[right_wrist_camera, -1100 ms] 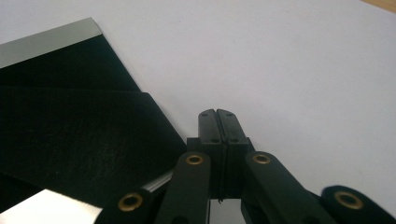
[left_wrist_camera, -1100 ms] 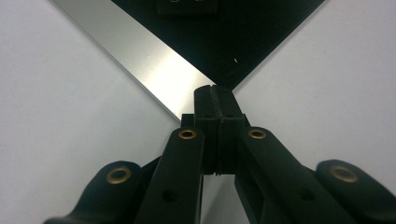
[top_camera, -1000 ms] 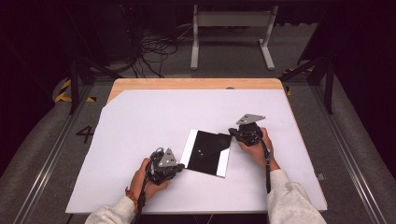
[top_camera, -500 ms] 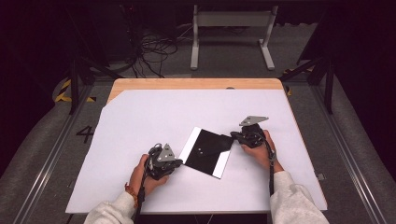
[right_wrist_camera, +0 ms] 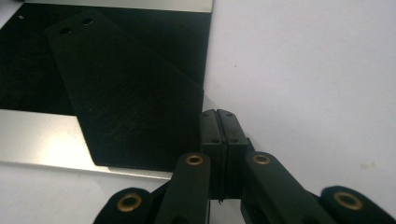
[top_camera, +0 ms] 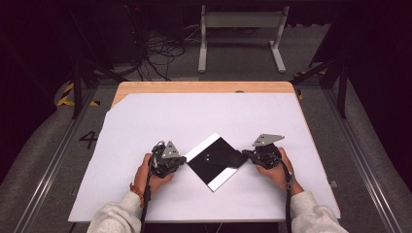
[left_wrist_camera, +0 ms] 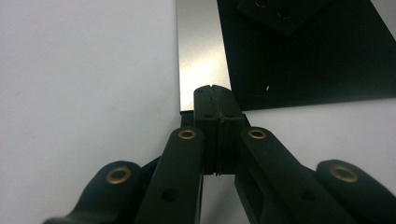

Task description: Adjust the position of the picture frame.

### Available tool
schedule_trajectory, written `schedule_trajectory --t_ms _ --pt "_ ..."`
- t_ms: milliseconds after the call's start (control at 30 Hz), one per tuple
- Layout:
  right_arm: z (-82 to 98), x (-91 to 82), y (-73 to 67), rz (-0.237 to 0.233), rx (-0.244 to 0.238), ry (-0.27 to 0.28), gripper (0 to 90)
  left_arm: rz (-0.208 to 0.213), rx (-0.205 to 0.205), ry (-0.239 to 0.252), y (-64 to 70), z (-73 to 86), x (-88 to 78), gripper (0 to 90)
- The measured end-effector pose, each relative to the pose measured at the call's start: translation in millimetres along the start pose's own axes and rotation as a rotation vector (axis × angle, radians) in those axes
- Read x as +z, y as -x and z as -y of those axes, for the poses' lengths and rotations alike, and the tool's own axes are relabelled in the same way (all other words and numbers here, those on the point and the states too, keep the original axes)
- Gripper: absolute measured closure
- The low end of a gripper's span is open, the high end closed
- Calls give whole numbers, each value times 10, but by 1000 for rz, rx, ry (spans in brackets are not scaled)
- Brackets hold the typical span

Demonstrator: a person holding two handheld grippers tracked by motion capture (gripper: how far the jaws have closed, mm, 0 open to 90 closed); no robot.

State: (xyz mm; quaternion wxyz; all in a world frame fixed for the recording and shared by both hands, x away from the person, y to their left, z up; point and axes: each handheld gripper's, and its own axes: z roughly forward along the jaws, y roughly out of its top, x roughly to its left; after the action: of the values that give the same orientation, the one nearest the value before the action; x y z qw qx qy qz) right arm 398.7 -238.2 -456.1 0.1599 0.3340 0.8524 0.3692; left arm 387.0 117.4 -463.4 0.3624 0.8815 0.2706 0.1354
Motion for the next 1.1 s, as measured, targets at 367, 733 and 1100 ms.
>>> schedule_trajectory --t_ms 367,733,1100 --pt "63 -85 -123 -7 -34 -12 900 -10 -2 -3 -62 -41 40 895" --pt "120 -161 -221 -35 -59 -21 900 -21 -7 -3 -78 -54 52 883" --pt "112 -159 -218 -39 -59 -27 900 8 3 -2 -9 25 -18 883"
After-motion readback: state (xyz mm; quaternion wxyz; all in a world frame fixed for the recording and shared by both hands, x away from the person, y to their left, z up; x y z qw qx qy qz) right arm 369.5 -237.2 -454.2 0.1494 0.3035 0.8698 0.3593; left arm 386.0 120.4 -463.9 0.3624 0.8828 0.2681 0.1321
